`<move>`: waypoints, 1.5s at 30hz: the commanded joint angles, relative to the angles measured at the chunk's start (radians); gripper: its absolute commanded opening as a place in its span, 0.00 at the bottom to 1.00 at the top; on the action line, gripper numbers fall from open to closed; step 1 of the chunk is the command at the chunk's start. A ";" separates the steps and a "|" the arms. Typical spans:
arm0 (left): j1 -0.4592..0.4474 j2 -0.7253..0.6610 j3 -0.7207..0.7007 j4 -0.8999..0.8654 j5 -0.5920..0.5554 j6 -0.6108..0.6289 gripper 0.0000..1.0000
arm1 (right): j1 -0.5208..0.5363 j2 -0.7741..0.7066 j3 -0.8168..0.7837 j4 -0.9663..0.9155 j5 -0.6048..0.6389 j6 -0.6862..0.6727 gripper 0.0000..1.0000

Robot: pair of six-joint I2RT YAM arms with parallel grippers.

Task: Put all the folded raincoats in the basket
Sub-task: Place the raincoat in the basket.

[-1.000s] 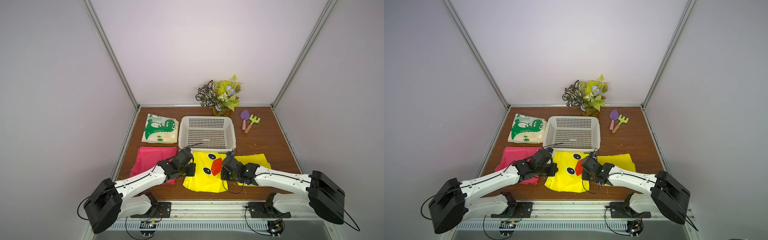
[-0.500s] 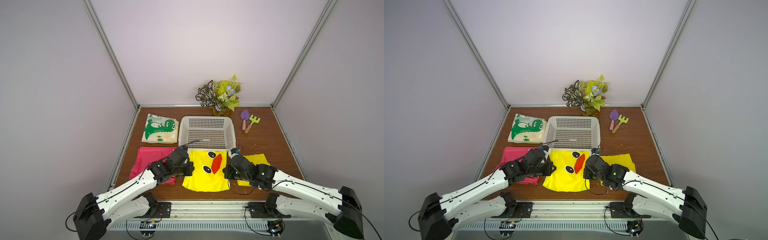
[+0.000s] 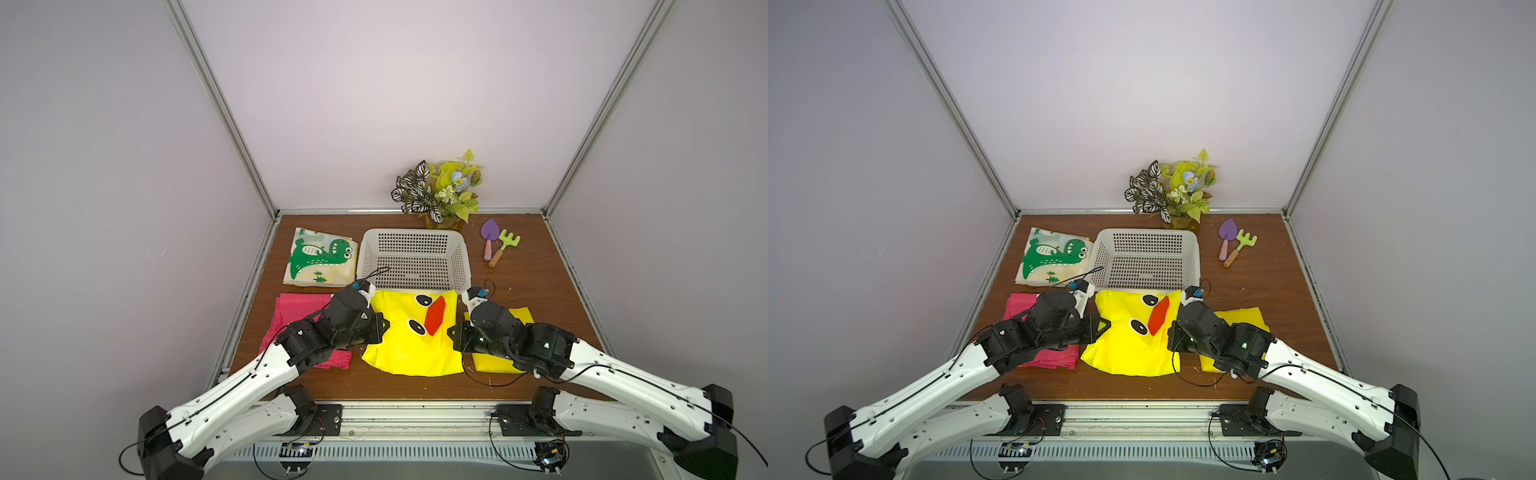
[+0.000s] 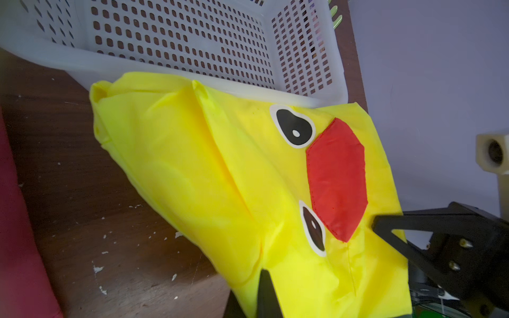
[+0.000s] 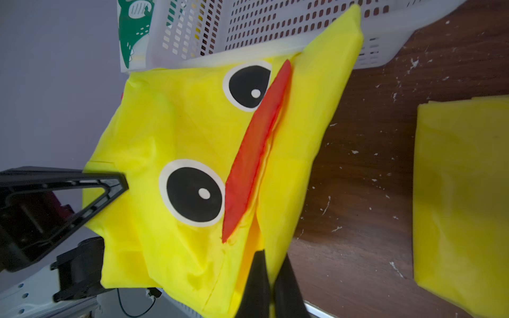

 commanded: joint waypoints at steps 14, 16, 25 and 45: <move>-0.010 -0.183 0.020 -0.059 0.015 0.004 0.00 | 0.014 -0.159 0.034 0.017 0.072 -0.048 0.00; -0.011 -0.186 0.034 -0.067 -0.018 0.011 0.00 | 0.014 -0.150 0.045 0.021 0.085 -0.048 0.00; -0.009 0.068 0.207 -0.074 -0.155 0.095 0.00 | 0.007 -0.025 0.183 -0.027 0.225 -0.028 0.00; 0.179 0.413 0.434 -0.072 -0.146 0.218 0.00 | -0.393 0.271 0.378 0.016 -0.120 -0.218 0.00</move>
